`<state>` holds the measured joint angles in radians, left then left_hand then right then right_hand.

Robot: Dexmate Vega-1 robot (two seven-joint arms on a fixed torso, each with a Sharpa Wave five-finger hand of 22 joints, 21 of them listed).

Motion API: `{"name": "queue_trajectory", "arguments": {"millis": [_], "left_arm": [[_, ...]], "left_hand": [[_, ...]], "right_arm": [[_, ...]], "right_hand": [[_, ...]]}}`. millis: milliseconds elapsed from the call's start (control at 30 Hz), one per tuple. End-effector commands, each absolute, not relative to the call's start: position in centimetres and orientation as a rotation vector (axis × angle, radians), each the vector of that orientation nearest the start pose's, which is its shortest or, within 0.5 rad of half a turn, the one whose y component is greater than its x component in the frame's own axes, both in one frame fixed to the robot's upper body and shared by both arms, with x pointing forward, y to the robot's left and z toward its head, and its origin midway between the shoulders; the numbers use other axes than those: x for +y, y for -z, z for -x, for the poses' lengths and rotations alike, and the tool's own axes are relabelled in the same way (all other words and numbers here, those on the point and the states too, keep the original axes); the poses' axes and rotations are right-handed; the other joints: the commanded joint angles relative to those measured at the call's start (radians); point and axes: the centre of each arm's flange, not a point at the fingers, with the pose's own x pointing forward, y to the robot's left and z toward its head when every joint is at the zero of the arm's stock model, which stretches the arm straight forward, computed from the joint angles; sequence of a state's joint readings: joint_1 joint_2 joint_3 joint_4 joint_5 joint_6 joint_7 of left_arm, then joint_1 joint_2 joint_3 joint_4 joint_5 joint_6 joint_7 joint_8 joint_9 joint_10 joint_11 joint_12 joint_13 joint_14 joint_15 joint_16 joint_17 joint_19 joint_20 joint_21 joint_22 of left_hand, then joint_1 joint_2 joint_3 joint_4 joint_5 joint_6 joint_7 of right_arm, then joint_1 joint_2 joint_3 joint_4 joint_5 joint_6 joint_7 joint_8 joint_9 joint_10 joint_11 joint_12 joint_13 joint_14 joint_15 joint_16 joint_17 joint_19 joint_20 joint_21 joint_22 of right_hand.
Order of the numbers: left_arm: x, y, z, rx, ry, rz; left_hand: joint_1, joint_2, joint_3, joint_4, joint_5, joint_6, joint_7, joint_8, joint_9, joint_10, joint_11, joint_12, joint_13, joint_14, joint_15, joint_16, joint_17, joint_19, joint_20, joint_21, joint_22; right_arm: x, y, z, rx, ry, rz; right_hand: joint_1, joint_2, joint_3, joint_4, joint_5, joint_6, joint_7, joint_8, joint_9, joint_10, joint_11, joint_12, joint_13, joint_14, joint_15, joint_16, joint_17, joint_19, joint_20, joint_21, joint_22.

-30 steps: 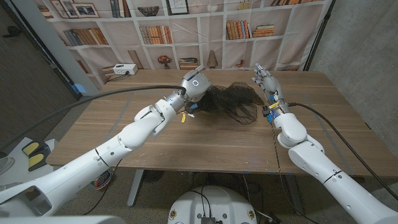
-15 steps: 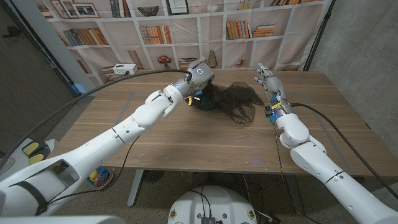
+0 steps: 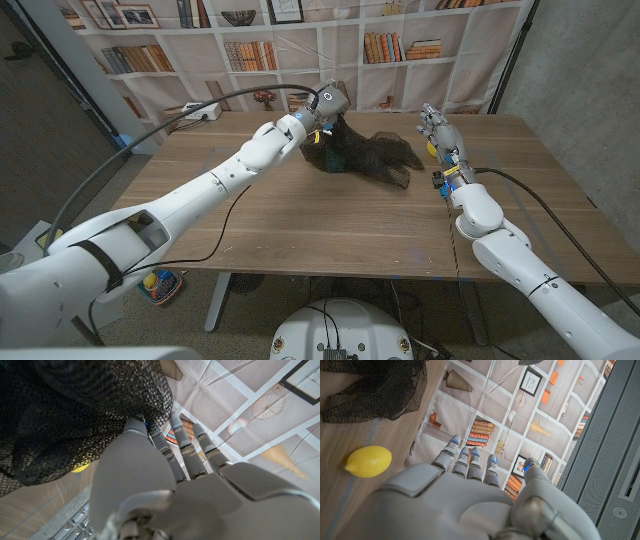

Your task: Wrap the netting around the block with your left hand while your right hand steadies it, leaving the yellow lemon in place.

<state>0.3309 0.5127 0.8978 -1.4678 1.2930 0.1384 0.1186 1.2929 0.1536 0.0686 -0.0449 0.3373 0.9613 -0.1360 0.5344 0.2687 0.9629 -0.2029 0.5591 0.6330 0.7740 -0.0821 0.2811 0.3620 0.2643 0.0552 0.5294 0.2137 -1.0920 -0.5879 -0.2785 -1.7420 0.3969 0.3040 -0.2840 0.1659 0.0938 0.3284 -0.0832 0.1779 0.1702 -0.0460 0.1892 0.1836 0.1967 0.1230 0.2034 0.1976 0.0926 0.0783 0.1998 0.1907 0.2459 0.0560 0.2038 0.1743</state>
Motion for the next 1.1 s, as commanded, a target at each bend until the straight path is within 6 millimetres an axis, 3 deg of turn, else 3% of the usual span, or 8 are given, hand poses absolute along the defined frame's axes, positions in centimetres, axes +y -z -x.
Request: {"name": "queue_trajectory", "arguments": {"millis": [33, 333, 467, 567, 733, 767, 1000, 1100], "left_arm": [[6.0, -17.8, -65.7, -1.097, -0.409, -1.971], [3.0, -17.8, -70.3, -0.987, -0.242, -2.024], [1.7, -16.7, -71.4, -0.935, -0.223, -2.099], [1.0, -15.7, -72.1, -0.797, -0.191, -2.174], [0.1, -13.5, -72.3, -0.79, -0.184, -2.272], [0.1, -13.5, -72.3, -0.79, -0.184, -2.272], [-0.4, -12.8, -72.2, -0.833, -0.222, -2.362], [-0.4, -12.4, -72.1, -0.861, -0.275, -2.4]], "left_hand": [[0.02, 0.008, 0.046, 0.045, 0.009, 0.017, -0.005, 0.01, -0.004, 0.009, -0.002, 0.009, 0.006, 0.015, -0.158, 0.003, 0.008, 0.017, -0.001, 0.012, 0.002], [0.029, -0.006, 0.041, 0.034, -0.003, 0.024, 0.005, 0.005, -0.023, 0.021, -0.002, 0.003, 0.008, 0.032, -0.159, 0.016, 0.03, 0.03, -0.007, 0.022, 0.002], [0.011, -0.027, 0.022, 0.033, -0.029, -0.041, -0.003, -0.033, -0.041, 0.016, -0.005, -0.018, -0.006, 0.024, -0.156, 0.013, 0.043, 0.032, -0.005, 0.03, 0.001], [-0.045, -0.041, -0.009, 0.059, -0.052, -0.159, -0.022, -0.107, -0.056, -0.053, -0.008, -0.057, -0.021, -0.025, -0.145, -0.027, 0.033, 0.02, 0.011, 0.031, -0.001], [-0.186, -0.114, -0.115, 0.126, -0.044, -0.514, -0.039, -0.338, -0.075, -0.336, 0.008, -0.212, -0.094, -0.224, -0.11, -0.093, -0.003, -0.057, 0.072, 0.004, -0.008], [-0.201, -0.124, -0.13, 0.133, -0.038, -0.546, -0.036, -0.348, -0.074, -0.376, 0.01, -0.234, -0.102, -0.264, -0.091, -0.098, -0.008, -0.066, 0.08, -0.001, -0.009], [-0.282, -0.198, -0.265, 0.166, 0.036, -0.931, 0.073, -0.366, -0.077, -0.796, 0.15, -0.384, -0.154, -0.585, 0.077, -0.104, -0.071, -0.167, 0.15, -0.06, -0.011], [-0.313, -0.203, -0.322, 0.177, 0.065, -1.099, 0.117, -0.364, -0.08, -0.991, 0.239, -0.381, -0.187, -0.744, 0.154, -0.102, -0.096, -0.239, 0.158, -0.105, -0.011]], "right_arm": [[-28.6, -0.1, -55.7, -0.819, -0.038, 0.095], [-29.9, 0.1, -55.7, -0.818, -0.022, 0.097], [-30.6, 0.3, -55.5, -0.819, -0.006, 0.097], [-30.9, 0.4, -55.4, -0.819, 0.001, 0.094], [-31.5, 0.5, -55.4, -0.817, 0.008, 0.097], [-31.5, 0.5, -55.4, -0.817, 0.008, 0.097], [-31.6, 0.1, -55.7, -0.823, -0.003, 0.1], [-31.5, -0.1, -55.9, -0.826, -0.01, 0.101]], "right_hand": [[0.002, -0.003, 0.003, -0.007, 0.003, 0.002, 0.003, 0.004, 0.002, 0.006, 0.002, 0.001, 0.002, 0.004, 0.003, -0.002, 0.002, 0.008, -0.004, 0.002, 0.005], [0.003, -0.004, 0.004, -0.009, 0.002, 0.002, 0.003, 0.004, 0.002, 0.007, 0.003, 0.001, 0.002, 0.005, 0.005, -0.002, 0.002, 0.009, 0.0, 0.002, 0.005], [0.004, -0.006, 0.003, -0.01, 0.002, 0.001, 0.003, 0.003, 0.002, 0.006, 0.002, 0.0, 0.002, 0.005, 0.007, -0.002, 0.002, 0.009, 0.002, 0.002, 0.005], [0.005, -0.006, 0.004, -0.011, 0.002, 0.001, 0.004, 0.003, 0.002, 0.006, 0.001, 0.0, 0.002, 0.005, 0.007, -0.002, 0.001, 0.009, 0.002, 0.002, 0.005], [0.005, -0.008, 0.003, -0.012, 0.002, 0.001, 0.004, 0.003, 0.003, 0.007, 0.002, 0.001, 0.002, 0.007, 0.005, -0.002, 0.001, 0.01, 0.003, 0.002, 0.005], [0.005, -0.009, 0.003, -0.013, 0.002, 0.001, 0.004, 0.003, 0.003, 0.007, 0.001, 0.001, 0.002, 0.007, 0.006, -0.002, 0.001, 0.01, 0.003, 0.002, 0.005], [0.005, -0.01, 0.003, -0.013, 0.002, 0.0, 0.002, 0.003, 0.003, 0.008, -0.001, 0.001, 0.002, 0.009, 0.005, -0.001, 0.001, 0.01, 0.003, 0.002, 0.005], [0.005, -0.01, 0.003, -0.014, 0.002, 0.0, 0.002, 0.003, 0.003, 0.008, -0.002, 0.001, 0.002, 0.009, 0.005, -0.002, 0.001, 0.01, 0.003, 0.002, 0.005]]}}
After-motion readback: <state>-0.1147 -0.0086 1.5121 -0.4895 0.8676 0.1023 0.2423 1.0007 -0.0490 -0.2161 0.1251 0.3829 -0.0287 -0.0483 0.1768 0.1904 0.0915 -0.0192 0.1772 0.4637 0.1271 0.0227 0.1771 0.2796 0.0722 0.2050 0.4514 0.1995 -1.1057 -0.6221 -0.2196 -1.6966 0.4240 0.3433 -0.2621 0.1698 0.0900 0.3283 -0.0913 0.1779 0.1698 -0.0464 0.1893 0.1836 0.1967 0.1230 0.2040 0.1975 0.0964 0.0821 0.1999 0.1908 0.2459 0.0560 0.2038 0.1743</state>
